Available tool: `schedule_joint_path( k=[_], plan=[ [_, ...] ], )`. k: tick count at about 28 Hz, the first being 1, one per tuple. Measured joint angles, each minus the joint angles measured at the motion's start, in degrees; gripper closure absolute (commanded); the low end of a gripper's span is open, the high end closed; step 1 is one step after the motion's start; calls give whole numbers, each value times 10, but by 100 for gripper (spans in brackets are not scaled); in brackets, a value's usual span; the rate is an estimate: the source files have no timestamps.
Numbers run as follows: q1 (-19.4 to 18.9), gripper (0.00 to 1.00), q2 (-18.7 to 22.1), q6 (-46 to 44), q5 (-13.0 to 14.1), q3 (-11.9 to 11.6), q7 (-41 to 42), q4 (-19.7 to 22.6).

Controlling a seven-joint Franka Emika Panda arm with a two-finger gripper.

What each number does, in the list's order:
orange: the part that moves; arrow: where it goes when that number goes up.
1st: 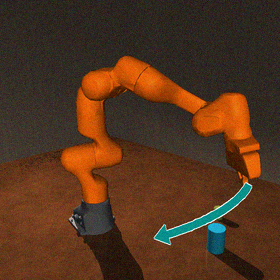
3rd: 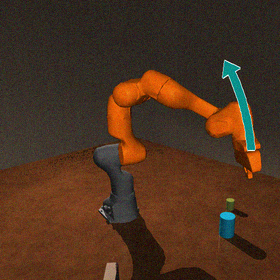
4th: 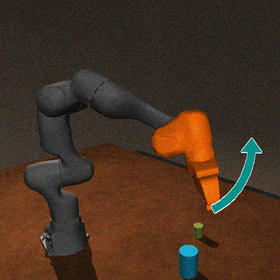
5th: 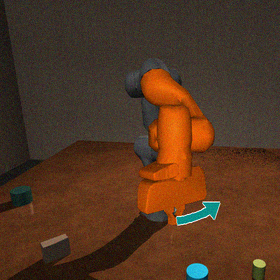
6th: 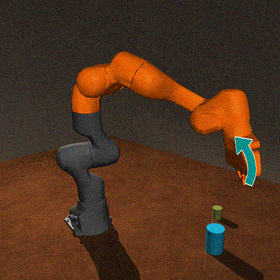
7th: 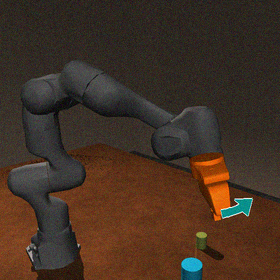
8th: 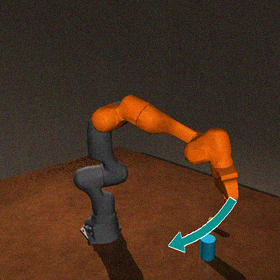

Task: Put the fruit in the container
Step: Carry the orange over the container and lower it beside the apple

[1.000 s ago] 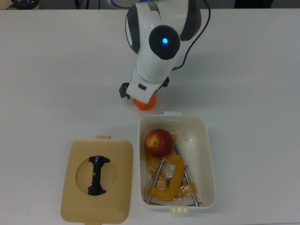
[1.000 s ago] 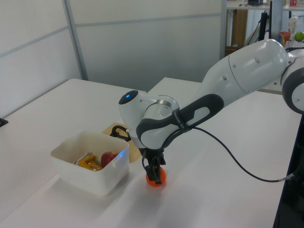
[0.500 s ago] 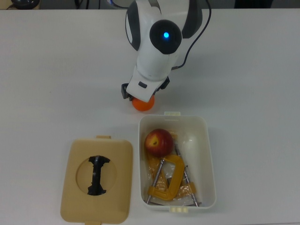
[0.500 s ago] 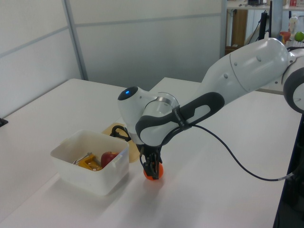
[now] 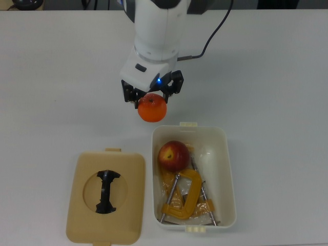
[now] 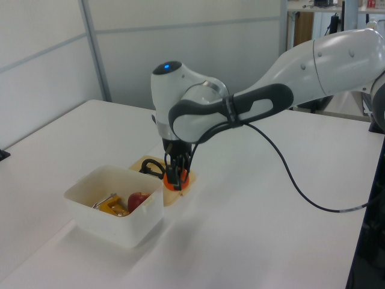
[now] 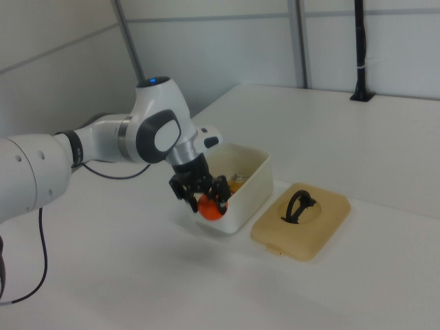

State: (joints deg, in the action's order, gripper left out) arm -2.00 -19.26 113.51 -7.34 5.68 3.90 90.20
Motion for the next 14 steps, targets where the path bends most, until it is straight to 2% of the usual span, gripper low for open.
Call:
schedule_joint_path(
  k=[5,6,7,8,10,14],
  plan=[
    [3,87,-1,76,13,0,-20,-14],
    [3,80,-2,94,13,1,-28,-13],
    [2,68,-6,115,13,2,-37,-13],
    [1,49,-9,126,13,2,-42,-13],
    [-2,2,-16,143,13,3,-52,-13],
    [-10,0,-31,158,13,4,-64,-13]
  ],
)
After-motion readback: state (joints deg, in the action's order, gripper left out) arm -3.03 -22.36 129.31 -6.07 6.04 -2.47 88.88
